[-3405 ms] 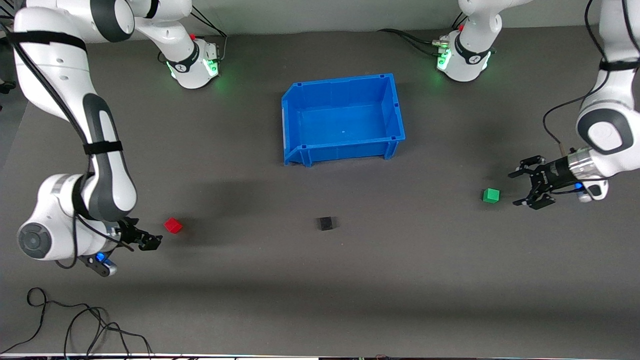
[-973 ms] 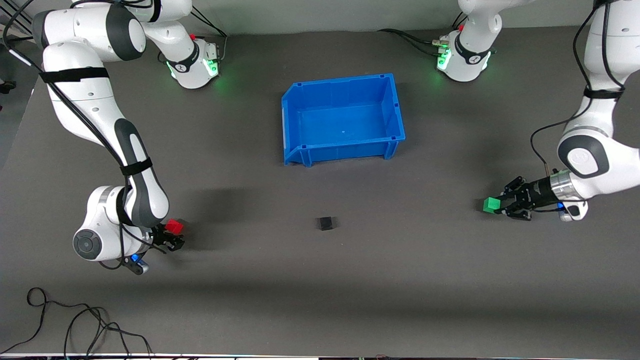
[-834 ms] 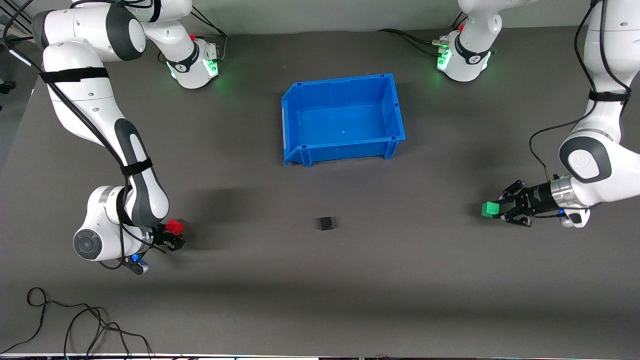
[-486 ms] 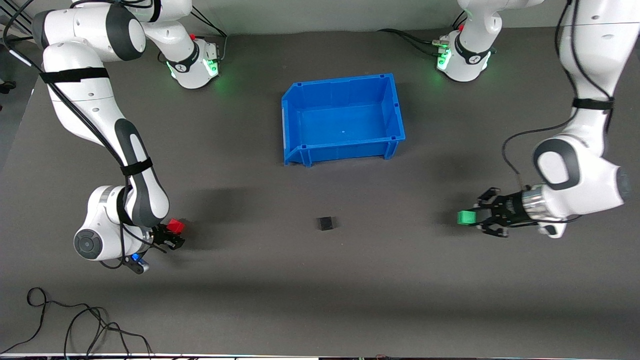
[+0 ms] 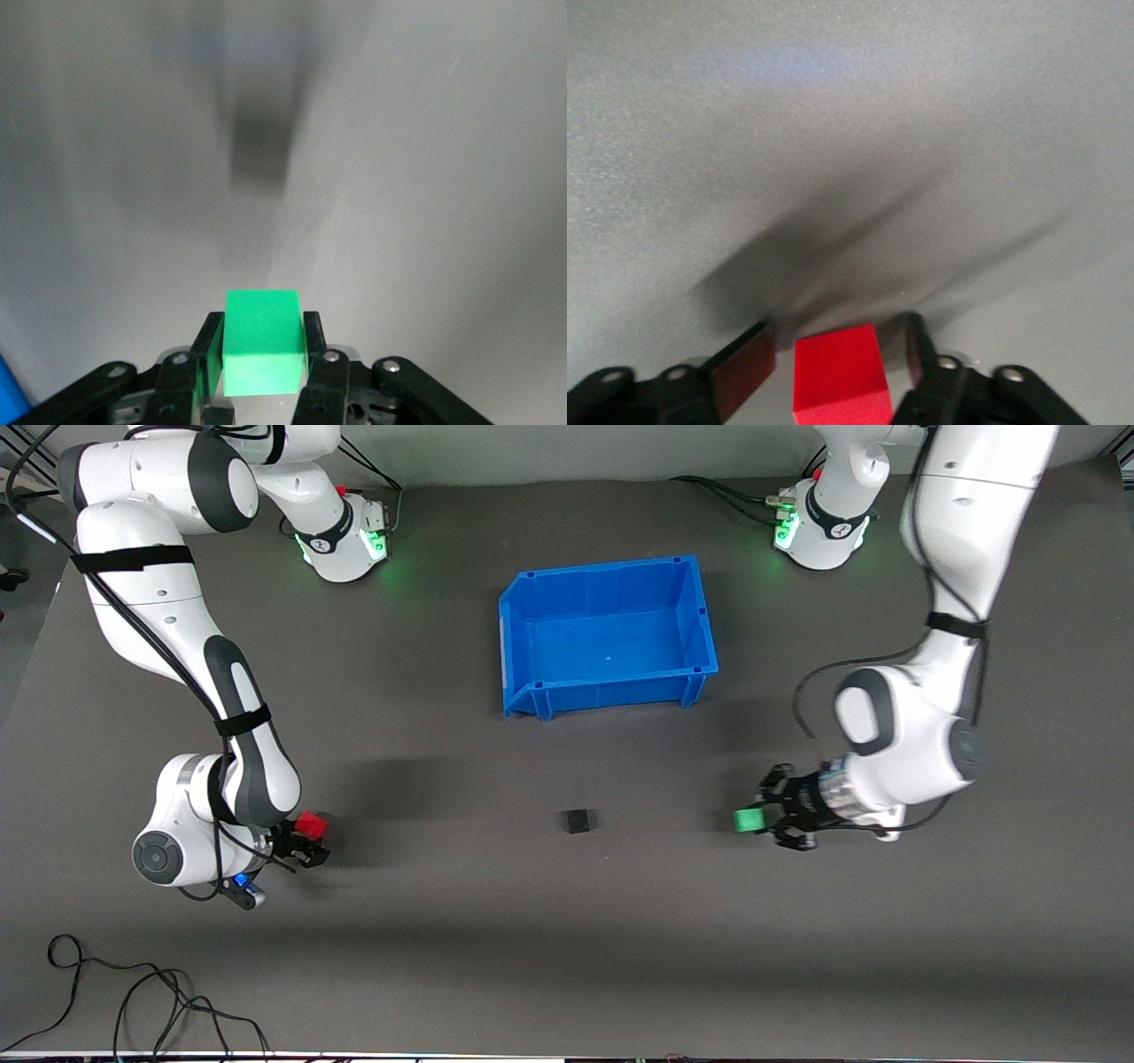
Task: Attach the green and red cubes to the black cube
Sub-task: 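Carry the green cube with the left gripper beside the black cube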
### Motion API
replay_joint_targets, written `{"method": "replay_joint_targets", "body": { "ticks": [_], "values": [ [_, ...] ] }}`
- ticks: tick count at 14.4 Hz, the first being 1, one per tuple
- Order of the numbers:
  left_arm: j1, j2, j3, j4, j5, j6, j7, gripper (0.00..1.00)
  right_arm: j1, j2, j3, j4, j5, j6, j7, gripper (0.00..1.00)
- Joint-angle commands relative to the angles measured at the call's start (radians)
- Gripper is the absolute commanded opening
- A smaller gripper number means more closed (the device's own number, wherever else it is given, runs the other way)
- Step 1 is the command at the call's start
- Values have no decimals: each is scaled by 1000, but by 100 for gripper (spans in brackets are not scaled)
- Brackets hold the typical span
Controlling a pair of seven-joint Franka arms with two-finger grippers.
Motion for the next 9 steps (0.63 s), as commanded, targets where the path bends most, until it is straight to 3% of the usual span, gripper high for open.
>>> {"method": "replay_joint_targets", "body": {
  "ticks": [1, 6, 9],
  "values": [
    [-105, 28, 17, 20, -14, 73, -67, 11, 10, -33, -7, -19, 2, -6, -4, 100],
    [-265, 69, 16, 22, -58, 232, -70, 11, 12, -34, -6, -20, -8, 8, -24, 100],
    [-286, 138, 12, 106, -64, 257, -64, 11, 13, -39, -6, -51, -6, 17, -56, 100]
  ]
}}
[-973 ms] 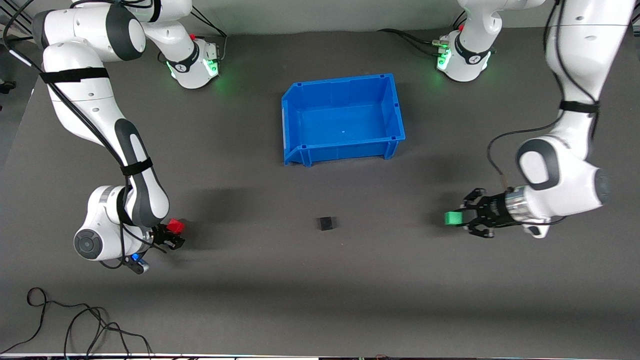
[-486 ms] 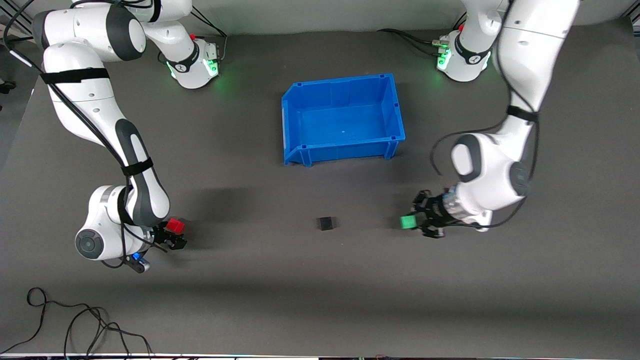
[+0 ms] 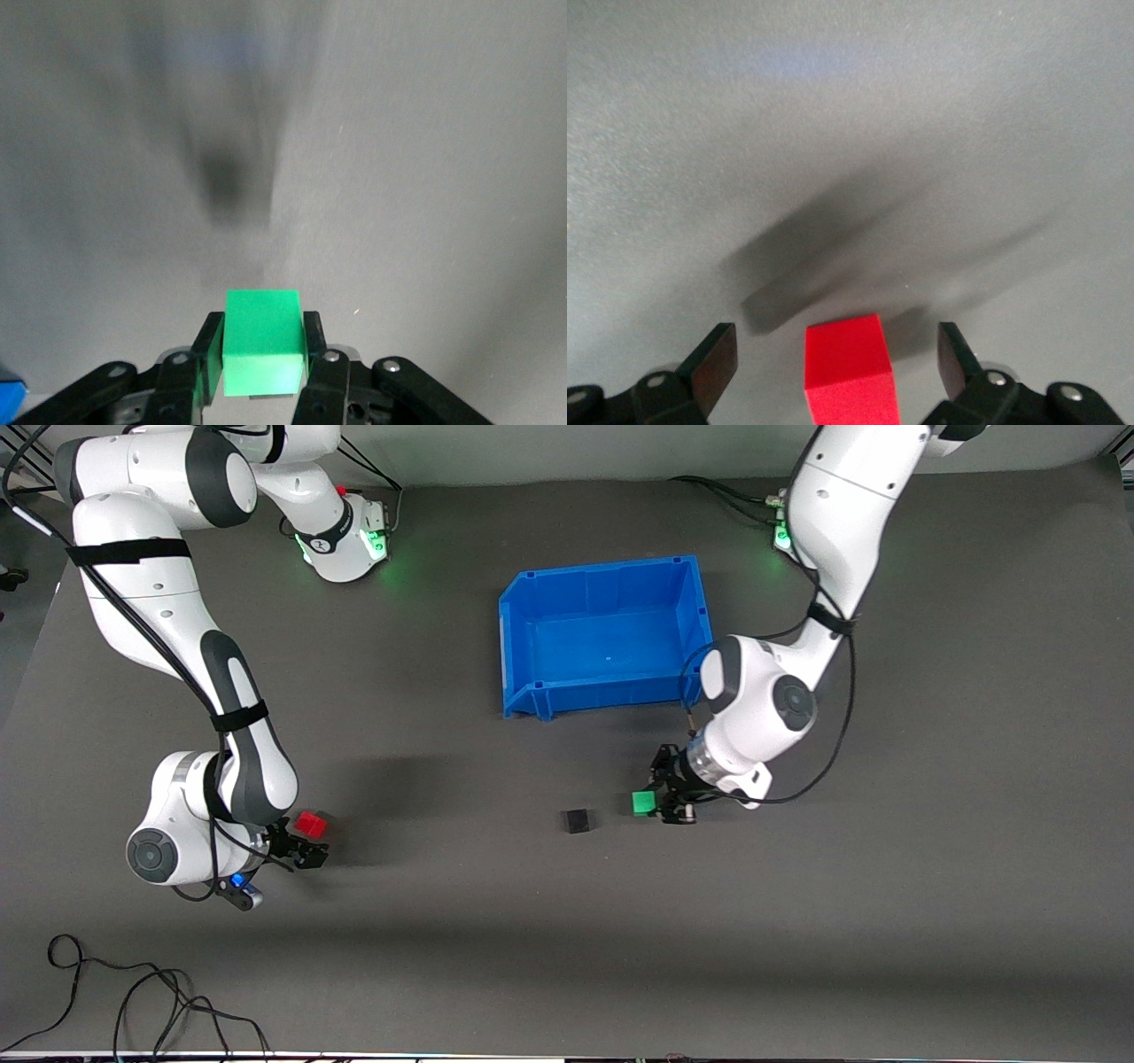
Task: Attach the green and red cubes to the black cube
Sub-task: 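Carry the green cube with the left gripper beside the black cube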
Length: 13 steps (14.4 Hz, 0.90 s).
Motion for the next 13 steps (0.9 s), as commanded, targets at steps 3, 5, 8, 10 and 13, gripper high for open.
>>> {"method": "replay_joint_targets", "body": {
  "ticks": [3, 5, 8, 10, 13],
  "values": [
    [-36, 140, 16, 194, 13, -2, 2, 11, 13, -25, -4, -75, -4, 44, -27, 99],
    [-43, 171, 16, 225, 48, 0, 3, 11, 12, -27, -4, -77, -4, 42, -28, 99],
    [-51, 198, 16, 244, 60, 3, 5, 11, 12, -27, -4, -77, -4, 42, -28, 70],
    [-62, 217, 16, 259, 59, 4, 5, 11, 12, -27, -4, -77, -4, 41, -28, 60],
    [-71, 218, 16, 259, 59, 6, 3, 11, 13, -27, -4, -78, -4, 39, -28, 67]
  ]
}}
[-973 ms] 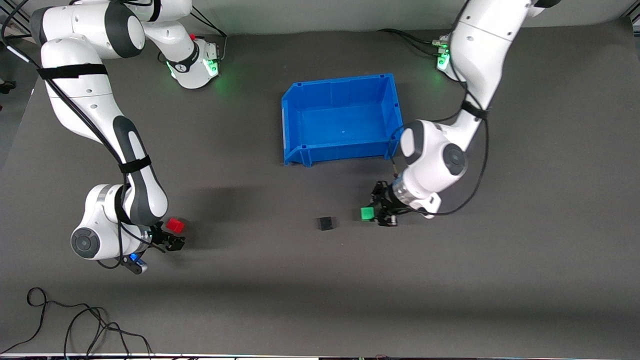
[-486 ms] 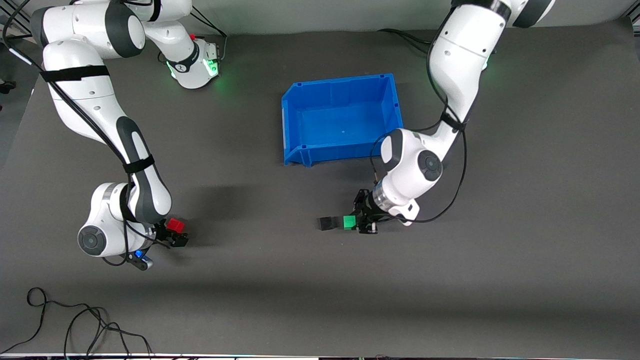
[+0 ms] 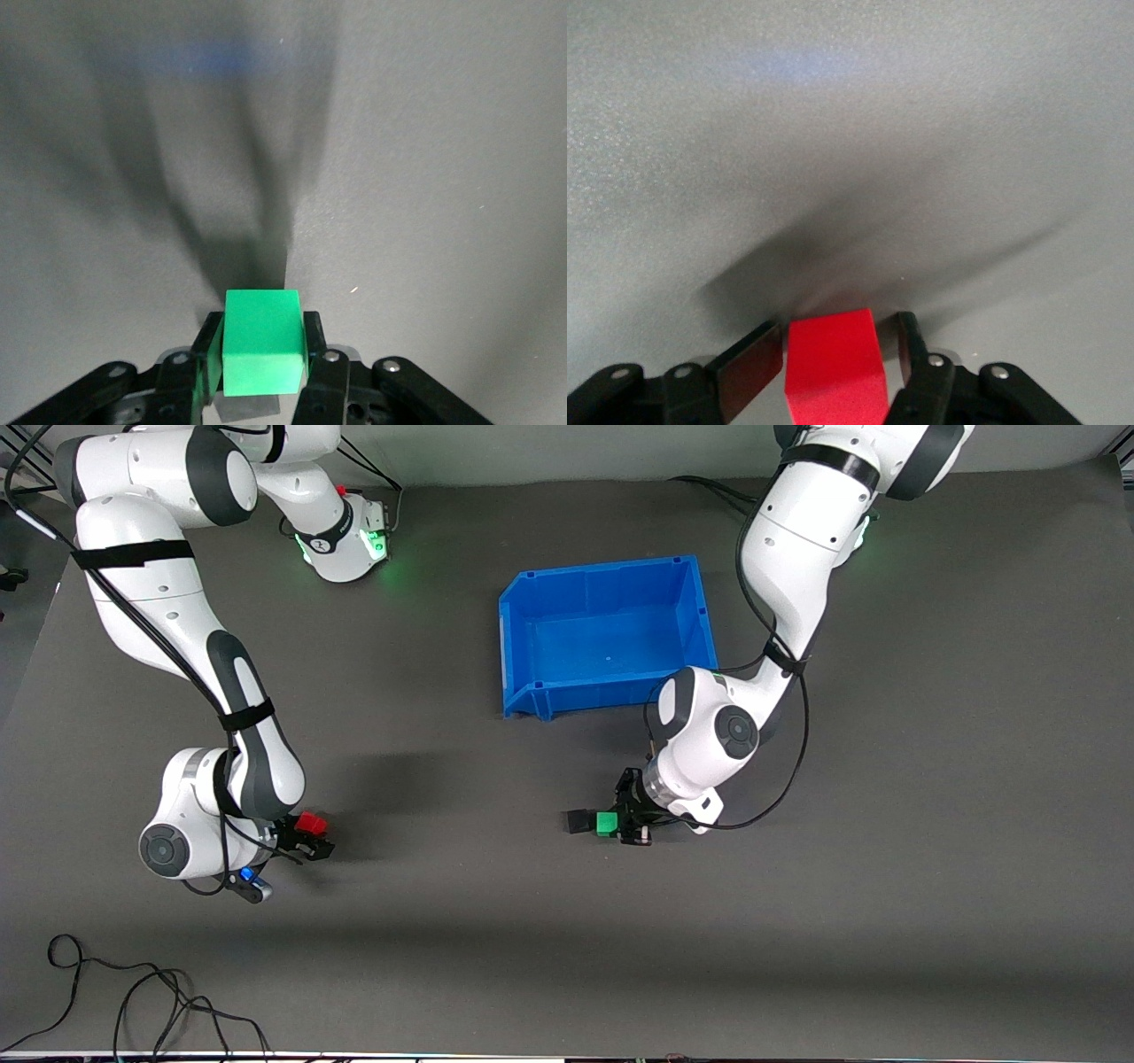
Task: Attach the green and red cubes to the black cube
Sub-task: 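Carry the green cube with the left gripper beside the black cube, then lift the red cube with the right gripper while the left gripper releases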
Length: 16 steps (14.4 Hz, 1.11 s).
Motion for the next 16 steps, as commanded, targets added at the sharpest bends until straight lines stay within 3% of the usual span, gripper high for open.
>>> {"method": "replay_joint_targets", "body": {
  "ticks": [1, 2, 4, 6, 8, 11, 16],
  "values": [
    [-27, 18, 15, 29, 4, 8, -2, 11, 9, -21, -5, -41, -4, 13, -17, 78],
    [-34, 21, 15, 29, 4, 18, -2, 11, 9, -21, -5, -41, -4, 13, -17, 81],
    [-37, 26, 15, 29, 4, 30, -2, 11, 12, -19, -5, -41, -4, 13, -29, 60],
    [-40, 29, 15, 29, 4, 35, -10, 11, 12, -19, -5, -41, -4, 11, -31, 47],
    [-51, 30, 15, 29, 0, 35, -16, 11, 12, -19, -5, -41, -4, 8, -29, 20],
    [-60, 32, 15, 29, -2, 53, -19, 12, 8, -22, -6, -29, 0, 7, -29, 2],
    [-74, 50, 15, 27, -11, 93, -66, 17, 3, -19, -15, 81, 4, 17, 26, 0]
  ]
}}
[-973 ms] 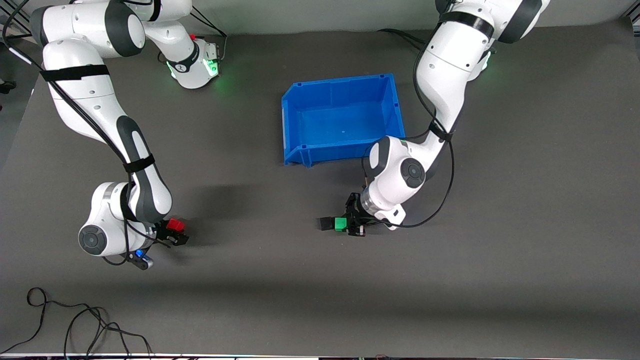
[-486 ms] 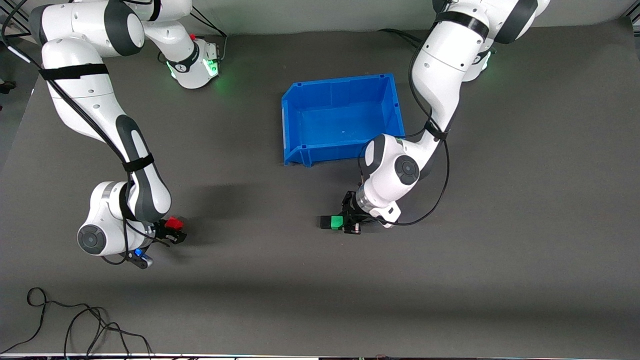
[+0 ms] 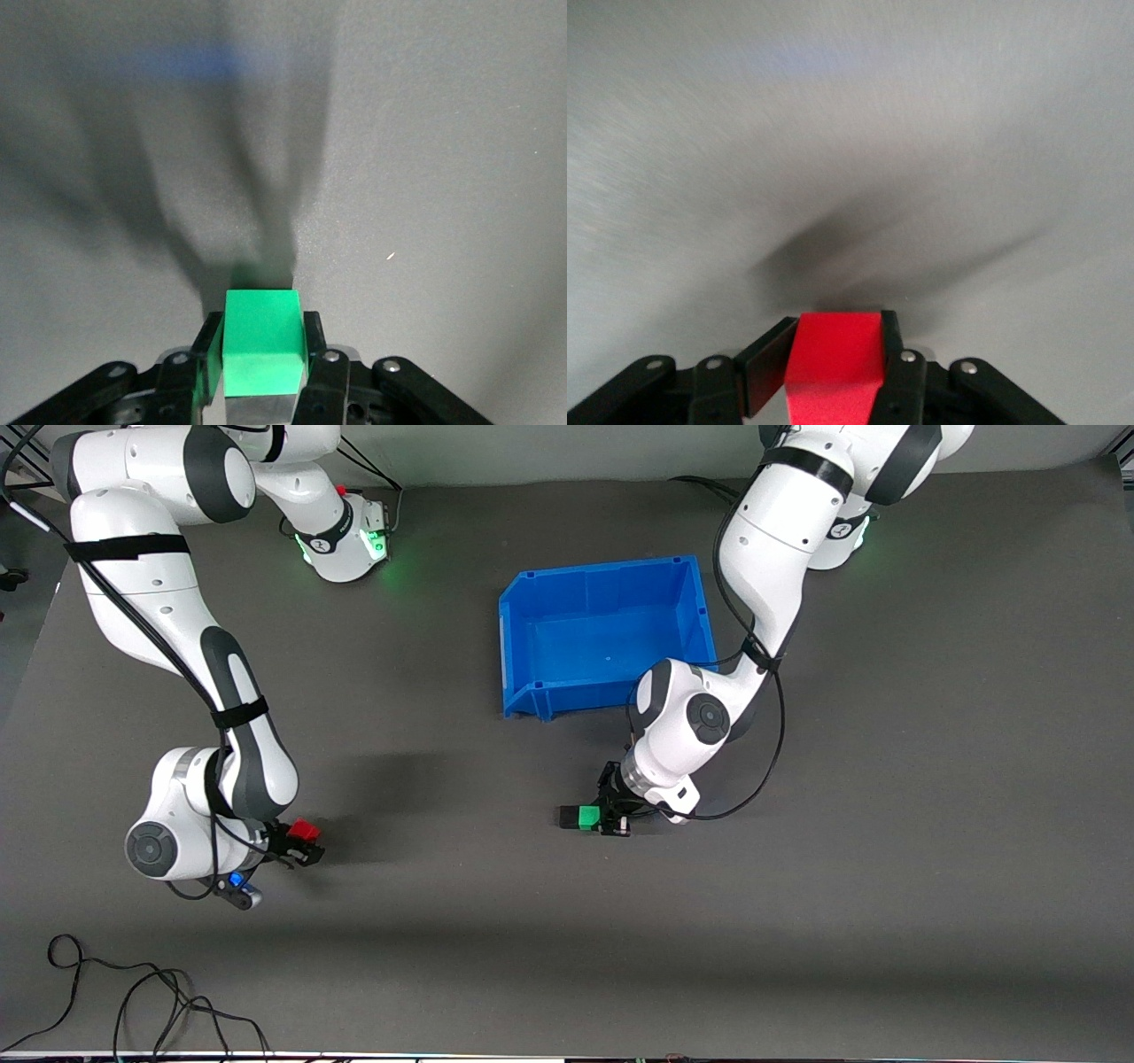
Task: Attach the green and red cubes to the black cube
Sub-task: 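Lift the red cube with the right gripper while the left gripper releases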
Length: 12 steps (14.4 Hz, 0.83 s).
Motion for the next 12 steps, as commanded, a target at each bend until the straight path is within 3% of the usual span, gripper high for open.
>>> {"method": "replay_joint_targets", "body": {
  "ticks": [1, 3, 7, 11, 12],
  "values": [
    [-18, 19, 15, 22, -9, 10, -57, 18, 0, -3, -9, 79, 12, 0, 109, 0],
    [-18, 19, 15, 22, -24, 10, -60, 23, -3, 14, -9, 149, 12, 3, 254, 0],
    [-16, 18, 15, 22, -43, 10, -62, 30, -3, 14, -7, 159, 16, 92, 571, 0],
    [-16, 16, 15, 21, -43, 8, -77, 39, 6, 14, 2, 166, 159, 123, 723, 0],
    [-16, 16, 15, 22, -41, 8, -77, 51, 11, 14, 4, 177, 179, 123, 746, 0]
  ]
}}
